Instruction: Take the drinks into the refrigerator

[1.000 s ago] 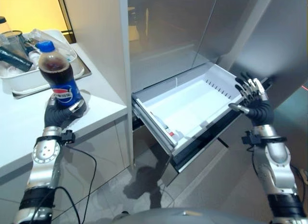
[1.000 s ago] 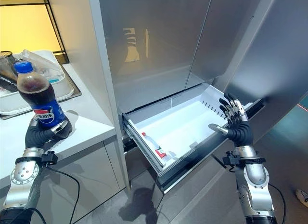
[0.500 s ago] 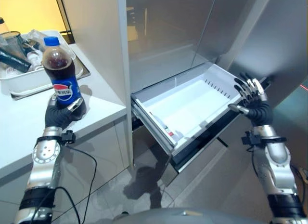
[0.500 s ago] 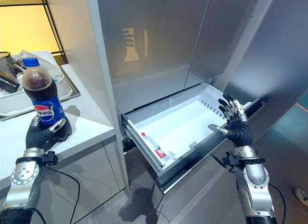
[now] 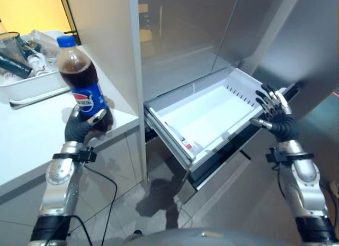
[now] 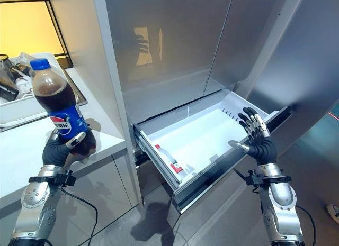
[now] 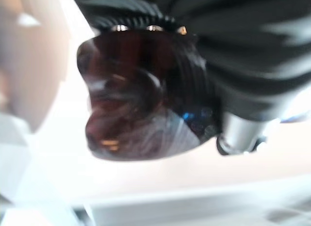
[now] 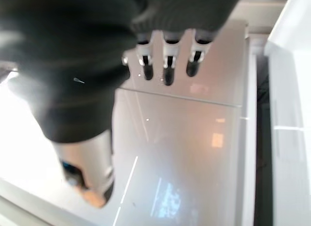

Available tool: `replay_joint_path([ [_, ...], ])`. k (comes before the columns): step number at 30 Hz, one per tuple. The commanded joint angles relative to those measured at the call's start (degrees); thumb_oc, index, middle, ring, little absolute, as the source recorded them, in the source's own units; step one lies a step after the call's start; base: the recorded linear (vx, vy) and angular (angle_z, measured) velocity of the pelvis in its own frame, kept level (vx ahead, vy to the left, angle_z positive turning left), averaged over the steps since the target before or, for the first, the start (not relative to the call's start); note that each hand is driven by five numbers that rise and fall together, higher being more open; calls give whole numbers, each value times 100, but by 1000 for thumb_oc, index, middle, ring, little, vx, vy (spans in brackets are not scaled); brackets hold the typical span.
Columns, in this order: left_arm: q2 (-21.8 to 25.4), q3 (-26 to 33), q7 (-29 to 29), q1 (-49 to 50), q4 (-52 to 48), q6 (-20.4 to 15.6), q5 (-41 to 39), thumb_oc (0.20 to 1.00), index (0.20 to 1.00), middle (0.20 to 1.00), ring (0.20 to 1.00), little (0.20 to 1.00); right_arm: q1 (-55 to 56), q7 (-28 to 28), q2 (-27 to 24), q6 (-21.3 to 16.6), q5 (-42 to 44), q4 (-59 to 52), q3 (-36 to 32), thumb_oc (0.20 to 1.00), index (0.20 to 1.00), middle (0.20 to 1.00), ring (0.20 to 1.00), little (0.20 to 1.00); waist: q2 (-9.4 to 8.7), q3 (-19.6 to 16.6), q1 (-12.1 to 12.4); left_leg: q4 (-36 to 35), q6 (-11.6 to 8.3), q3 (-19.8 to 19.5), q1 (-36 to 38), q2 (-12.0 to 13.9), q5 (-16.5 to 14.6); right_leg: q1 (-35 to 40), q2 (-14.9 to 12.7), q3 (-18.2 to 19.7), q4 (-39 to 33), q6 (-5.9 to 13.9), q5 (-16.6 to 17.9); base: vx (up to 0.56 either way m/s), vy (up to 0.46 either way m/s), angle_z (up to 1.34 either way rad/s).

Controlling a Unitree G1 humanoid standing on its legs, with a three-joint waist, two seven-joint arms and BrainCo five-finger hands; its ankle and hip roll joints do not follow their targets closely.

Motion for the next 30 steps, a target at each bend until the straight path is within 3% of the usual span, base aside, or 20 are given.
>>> replay_joint_path([
  [1, 143, 232, -305, -699, -951, -564, -650, 200, 200, 200, 200, 200, -172, 96, -281, -208, -20, -93, -233, 1000, 1000, 1000, 1000, 1000, 77, -40, -62, 122, 518, -442, -72, -308, -284, -80, 49, -261, 551, -36, -314, 0, 0, 0],
  [11, 213, -39, -779, -514, -1755, -445, -911, 200, 200, 200, 200, 200, -98, 459, -429, -94, 340, 49, -147, 1000, 1000, 1000, 1000, 1000, 71, -48, -45, 137, 518, -436, -50, -318, -303, -43, 39, -267, 531, -35, -300, -4, 0, 0],
  [12, 293, -275, -1019, -425, -1927, -351, -971, 200, 200, 200, 200, 200, -124, 859, -586, 52, 838, 160, 10, 1000, 1000, 1000, 1000, 1000, 55, -42, -28, 150, 515, -433, -53, -323, -303, -43, 38, -268, 530, -34, -296, 0, 0, 0],
  [18, 648, -802, -1255, -342, -1895, -260, -852, 200, 200, 200, 200, 200, -321, 1204, -1066, 175, 1301, 217, 314, 1000, 1000, 1000, 1000, 1000, 37, -36, 7, 143, 497, -423, -22, -311, -338, 9, 56, -254, 502, -25, -321, 0, 0, 0],
  [23, 736, -1882, -1554, -586, -1740, -9, -1180, 200, 200, 200, 200, 200, -1079, 1516, -1552, 315, 1912, 477, 1054, 1000, 1000, 1000, 1000, 1000, 12, -32, 50, 161, 499, -400, -30, -328, -332, 5, 47, -245, 491, -9, -289, 0, 0, 0],
  [30, 1110, -2703, -1783, -760, -1644, 204, -1201, 200, 200, 200, 200, 200, -1844, 1972, -2014, 548, 2517, 147, 1899, 1000, 1000, 1000, 1000, 1000, 13, -24, 80, 173, 491, -351, -26, -329, -338, -2, 37, -194, 480, 14, -268, 0, 0, 0],
])
